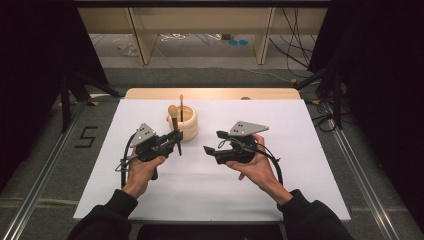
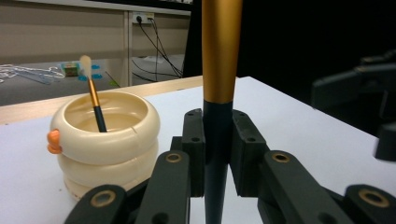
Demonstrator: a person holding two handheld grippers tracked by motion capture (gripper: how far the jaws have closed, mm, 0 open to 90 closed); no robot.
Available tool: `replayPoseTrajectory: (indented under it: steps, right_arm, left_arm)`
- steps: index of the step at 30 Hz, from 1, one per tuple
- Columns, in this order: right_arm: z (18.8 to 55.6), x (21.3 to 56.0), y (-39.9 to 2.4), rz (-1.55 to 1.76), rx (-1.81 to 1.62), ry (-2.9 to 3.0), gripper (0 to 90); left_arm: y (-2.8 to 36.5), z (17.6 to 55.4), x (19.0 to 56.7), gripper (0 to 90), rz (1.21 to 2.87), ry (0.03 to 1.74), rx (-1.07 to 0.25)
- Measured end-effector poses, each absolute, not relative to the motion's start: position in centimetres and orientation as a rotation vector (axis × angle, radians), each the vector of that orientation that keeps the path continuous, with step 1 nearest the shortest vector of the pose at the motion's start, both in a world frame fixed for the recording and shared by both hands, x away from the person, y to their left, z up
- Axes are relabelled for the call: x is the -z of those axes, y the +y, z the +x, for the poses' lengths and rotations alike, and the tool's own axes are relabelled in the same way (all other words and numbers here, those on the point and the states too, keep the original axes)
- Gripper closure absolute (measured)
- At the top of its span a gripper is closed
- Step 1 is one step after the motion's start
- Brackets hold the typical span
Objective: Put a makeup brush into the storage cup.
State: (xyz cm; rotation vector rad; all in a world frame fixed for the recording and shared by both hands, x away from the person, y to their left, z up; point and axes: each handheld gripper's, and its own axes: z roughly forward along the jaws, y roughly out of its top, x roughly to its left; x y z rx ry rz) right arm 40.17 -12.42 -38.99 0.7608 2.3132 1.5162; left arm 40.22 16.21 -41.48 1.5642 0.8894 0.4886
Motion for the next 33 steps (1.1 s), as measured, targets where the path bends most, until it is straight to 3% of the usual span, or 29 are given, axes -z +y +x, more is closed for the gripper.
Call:
replayPoseTrajectory:
  steps: [10, 19, 33]
  right_arm:
    - [38.5, 40.8, -15.8, 0.830, -1.433, 2.309, 28.9]
    - [37.6, 41.3, -18.0, 0.953, -1.453, 2.252, 18.9]
    - [36.8, 42.0, -19.0, 0.966, -1.456, 2.270, 20.6]
  left_arm:
    - [16.3, 41.2, 40.5, 77.8, 1.537, 0.889, -0.510]
    - [16.5, 42.3, 39.3, 77.8, 1.516, 0.890, -0.537]
    - [16.3, 45.2, 37.7, 77.8, 1.476, 0.912, -0.592]
